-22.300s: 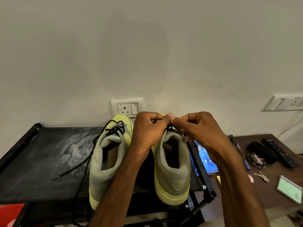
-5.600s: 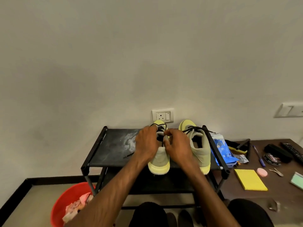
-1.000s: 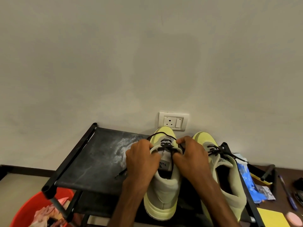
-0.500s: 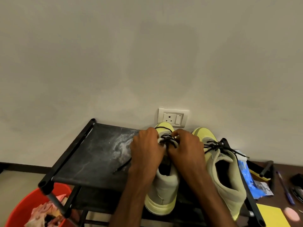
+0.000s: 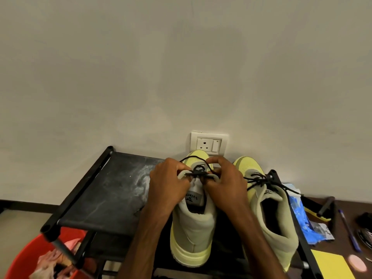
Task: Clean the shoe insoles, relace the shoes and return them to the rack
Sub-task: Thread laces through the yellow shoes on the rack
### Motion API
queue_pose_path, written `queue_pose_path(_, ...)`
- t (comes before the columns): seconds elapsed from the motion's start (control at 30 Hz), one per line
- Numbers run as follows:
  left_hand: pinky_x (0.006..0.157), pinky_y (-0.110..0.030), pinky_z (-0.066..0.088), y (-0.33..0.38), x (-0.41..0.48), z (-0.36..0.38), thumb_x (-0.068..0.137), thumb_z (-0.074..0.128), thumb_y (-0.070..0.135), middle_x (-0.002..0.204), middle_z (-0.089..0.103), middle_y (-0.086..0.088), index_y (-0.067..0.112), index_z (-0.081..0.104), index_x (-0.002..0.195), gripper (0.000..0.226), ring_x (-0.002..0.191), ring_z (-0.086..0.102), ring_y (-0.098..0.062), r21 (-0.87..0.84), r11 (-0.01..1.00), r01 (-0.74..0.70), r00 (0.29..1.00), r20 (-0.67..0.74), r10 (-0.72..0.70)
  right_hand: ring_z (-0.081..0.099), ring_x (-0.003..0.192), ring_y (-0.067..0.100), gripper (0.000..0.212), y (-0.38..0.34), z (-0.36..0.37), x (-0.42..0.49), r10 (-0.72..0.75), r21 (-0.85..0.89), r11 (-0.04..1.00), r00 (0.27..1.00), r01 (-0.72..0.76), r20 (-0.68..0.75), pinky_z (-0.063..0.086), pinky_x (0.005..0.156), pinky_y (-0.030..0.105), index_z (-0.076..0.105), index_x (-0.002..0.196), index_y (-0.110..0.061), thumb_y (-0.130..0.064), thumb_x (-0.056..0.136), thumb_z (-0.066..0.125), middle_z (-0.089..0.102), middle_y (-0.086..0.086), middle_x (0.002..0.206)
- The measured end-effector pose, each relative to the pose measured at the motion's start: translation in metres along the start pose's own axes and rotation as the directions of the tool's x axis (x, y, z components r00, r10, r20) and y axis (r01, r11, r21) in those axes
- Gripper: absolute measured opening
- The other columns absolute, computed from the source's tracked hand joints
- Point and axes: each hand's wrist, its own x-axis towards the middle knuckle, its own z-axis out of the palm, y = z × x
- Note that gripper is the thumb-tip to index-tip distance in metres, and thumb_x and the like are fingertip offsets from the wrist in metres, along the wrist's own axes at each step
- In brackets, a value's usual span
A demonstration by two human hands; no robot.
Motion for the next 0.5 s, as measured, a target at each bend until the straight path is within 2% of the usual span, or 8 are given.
queue_pose_path(0.07, 0.068, -0.014, 0.053, 0.0, -0.001, -0.002, 0.087, 0.078, 0.033, 0.093, 0.076, 0.01, 0.03, 0.08, 0.106, 0.019, 0.077, 0.067, -0.006, 0.005, 1.0, -0.015, 1.0, 0.001, 0.015, 0.069, 0.099, 0.012, 0.04, 0.0, -0.002, -0.002, -0.028, -0.018, 0.999, 0.999, 0.028, -0.026, 0.053, 0.085, 0.031, 0.065, 0.119, -0.033, -0.023, 0.083, 0.077, 0.074, -0.008, 0.105)
queue_pose_path(0.17, 0.081, -0.028, 0.06, 0.001, -0.004, -0.005, 0.086, 0.078, 0.044, 0.102, 0.075, 0.011, 0.032, 0.076, 0.115, 0.031, 0.085, 0.067, -0.005, 0.008, 0.999, -0.05, 0.998, 0.049, 0.05, 0.066, 0.105, 0.013, 0.045, 0.002, -0.005, -0.004, -0.092, -0.097, 0.991, 0.995, 0.095, 0.04, 0.057, 0.089, 0.034, 0.064, 0.124, -0.035, -0.037, 0.082, 0.08, 0.067, -0.005, 0.119)
queue_pose_path(0.27, 0.085, -0.028, 0.059, 0.002, -0.002, -0.012, 0.085, 0.077, 0.049, 0.105, 0.074, 0.014, 0.035, 0.074, 0.119, 0.038, 0.091, 0.067, -0.005, 0.017, 0.996, -0.091, 0.992, 0.086, 0.09, 0.059, 0.116, 0.018, 0.035, -0.001, -0.01, -0.003, -0.146, -0.136, 0.98, 0.989, 0.146, 0.011, 0.057, 0.094, 0.037, 0.071, 0.111, -0.035, -0.032, 0.079, 0.084, 0.06, -0.002, 0.129)
queue_pose_path(0.3, 0.081, -0.023, 0.057, 0.002, -0.001, -0.014, 0.084, 0.078, 0.048, 0.097, 0.073, 0.017, 0.035, 0.074, 0.12, 0.038, 0.086, 0.066, -0.003, 0.011, 0.994, -0.106, 0.99, 0.09, 0.105, 0.059, 0.113, 0.017, 0.028, -0.003, -0.012, -0.003, -0.17, -0.141, 0.976, 0.985, 0.164, -0.028, 0.057, 0.091, 0.036, 0.073, 0.102, -0.035, -0.029, 0.078, 0.085, 0.061, -0.003, 0.122)
queue_pose_path(0.37, 0.069, -0.014, 0.05, 0.003, -0.001, -0.021, 0.082, 0.081, 0.044, 0.079, 0.063, 0.023, 0.034, 0.075, 0.116, 0.036, 0.071, 0.063, 0.0, -0.018, 0.993, -0.12, 0.986, 0.111, 0.121, 0.061, 0.093, 0.01, 0.019, -0.005, -0.015, -0.004, -0.184, -0.123, 0.977, 0.982, 0.177, -0.049, 0.058, 0.08, 0.031, 0.074, 0.089, -0.032, -0.022, 0.078, 0.086, 0.065, -0.009, 0.099)
queue_pose_path(0.43, 0.068, -0.011, 0.052, 0.003, 0.0, -0.026, 0.08, 0.084, 0.04, 0.082, 0.066, 0.023, 0.03, 0.076, 0.114, 0.037, 0.068, 0.065, 0.003, -0.065, 0.99, -0.121, 0.983, 0.129, 0.129, 0.061, 0.073, 0.006, 0.018, -0.006, -0.017, -0.007, -0.143, -0.064, 0.988, 0.99, 0.143, 0.005, 0.058, 0.07, 0.03, 0.071, 0.083, -0.03, -0.019, 0.08, 0.085, 0.065, -0.015, 0.081)
queue_pose_path(0.5, 0.07, -0.013, 0.057, -0.001, 0.001, -0.03, 0.079, 0.085, 0.04, 0.091, 0.073, 0.017, 0.027, 0.077, 0.113, 0.038, 0.072, 0.068, 0.004, -0.119, 0.985, -0.123, 0.979, 0.146, 0.139, 0.064, 0.066, 0.004, 0.018, -0.006, -0.022, -0.008, -0.114, -0.029, 0.993, 0.992, 0.116, 0.059, 0.058, 0.064, 0.025, 0.069, 0.082, -0.029, -0.024, 0.08, 0.086, 0.067, -0.013, 0.073)
